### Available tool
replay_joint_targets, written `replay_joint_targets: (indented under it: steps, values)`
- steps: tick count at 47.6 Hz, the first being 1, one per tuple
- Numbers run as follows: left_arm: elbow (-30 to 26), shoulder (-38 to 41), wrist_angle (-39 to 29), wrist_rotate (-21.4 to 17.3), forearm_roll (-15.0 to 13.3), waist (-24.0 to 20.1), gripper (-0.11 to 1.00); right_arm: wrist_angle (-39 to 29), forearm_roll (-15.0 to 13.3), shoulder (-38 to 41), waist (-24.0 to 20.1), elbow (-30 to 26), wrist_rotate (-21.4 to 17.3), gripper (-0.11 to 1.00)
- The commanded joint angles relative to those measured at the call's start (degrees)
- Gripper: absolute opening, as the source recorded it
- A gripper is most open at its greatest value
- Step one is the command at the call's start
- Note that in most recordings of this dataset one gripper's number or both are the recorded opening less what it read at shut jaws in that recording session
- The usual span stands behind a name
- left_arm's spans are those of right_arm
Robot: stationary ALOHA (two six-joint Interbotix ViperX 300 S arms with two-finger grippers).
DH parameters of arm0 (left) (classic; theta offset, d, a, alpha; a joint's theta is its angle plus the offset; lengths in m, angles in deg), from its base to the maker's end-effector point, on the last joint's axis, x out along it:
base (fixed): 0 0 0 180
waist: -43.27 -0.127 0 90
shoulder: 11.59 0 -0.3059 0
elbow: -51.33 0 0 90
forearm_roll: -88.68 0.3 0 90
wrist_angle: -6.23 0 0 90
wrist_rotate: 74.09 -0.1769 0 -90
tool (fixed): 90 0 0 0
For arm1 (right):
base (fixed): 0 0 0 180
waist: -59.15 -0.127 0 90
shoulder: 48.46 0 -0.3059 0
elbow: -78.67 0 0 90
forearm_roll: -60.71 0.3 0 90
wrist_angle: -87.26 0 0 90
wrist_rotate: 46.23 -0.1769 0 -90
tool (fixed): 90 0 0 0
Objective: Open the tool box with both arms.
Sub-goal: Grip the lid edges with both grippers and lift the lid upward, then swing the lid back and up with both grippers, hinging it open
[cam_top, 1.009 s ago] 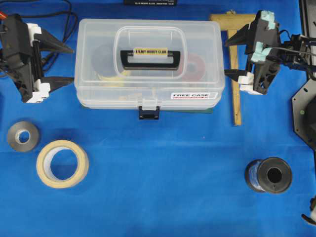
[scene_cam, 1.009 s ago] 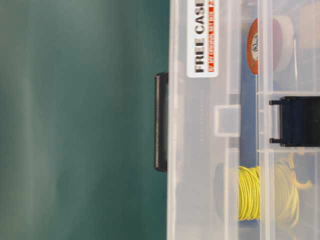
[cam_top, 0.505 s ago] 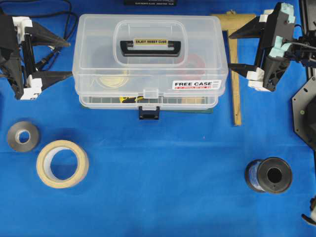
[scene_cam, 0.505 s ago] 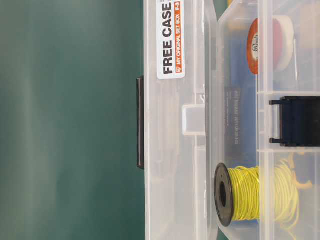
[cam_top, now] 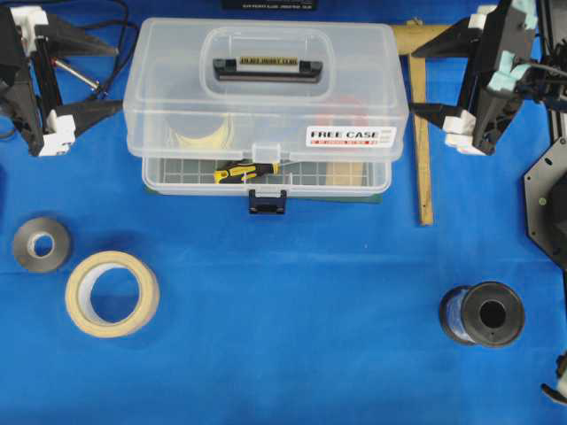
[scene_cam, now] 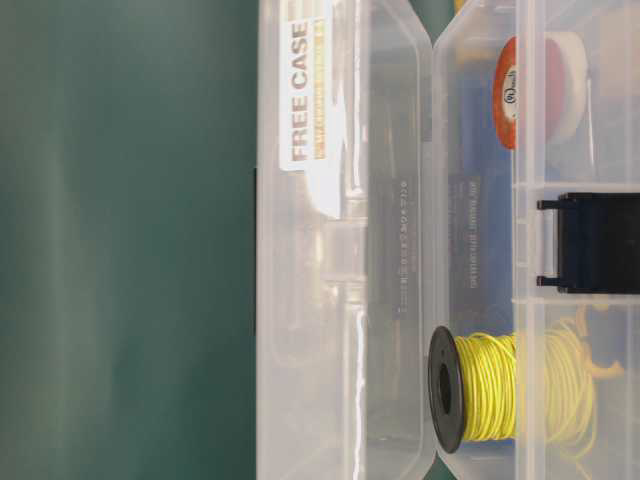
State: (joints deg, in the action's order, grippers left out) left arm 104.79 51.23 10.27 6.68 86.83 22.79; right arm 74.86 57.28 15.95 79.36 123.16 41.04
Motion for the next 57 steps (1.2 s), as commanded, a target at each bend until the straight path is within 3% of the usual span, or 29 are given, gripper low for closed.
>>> replay_joint_targets:
  steps: [1,23,28,57]
  values:
    - [-3.25,0.53,1.32,-0.53,-0.18,-0.35,0.9,1.49,0.18,-0.18,0.53,-4.22,-0.44,0.84]
    - [-5.71,2.99,3.52,-1.41,-0.18,-4.92,0.9,4.22,0.18,-0.18,7.21,-4.83,-0.44,0.84]
    - [-6.77,3.34,3.96,-3.34,-0.18,-6.06,0.9,5.1,0.18,-0.18,8.61,-4.92,-0.44,0.84]
    - [-10.55,7.03,3.69,-3.34,-0.18,-10.99,0.9,8.79,0.18,1.93,14.59,-5.98,-0.44,0.84]
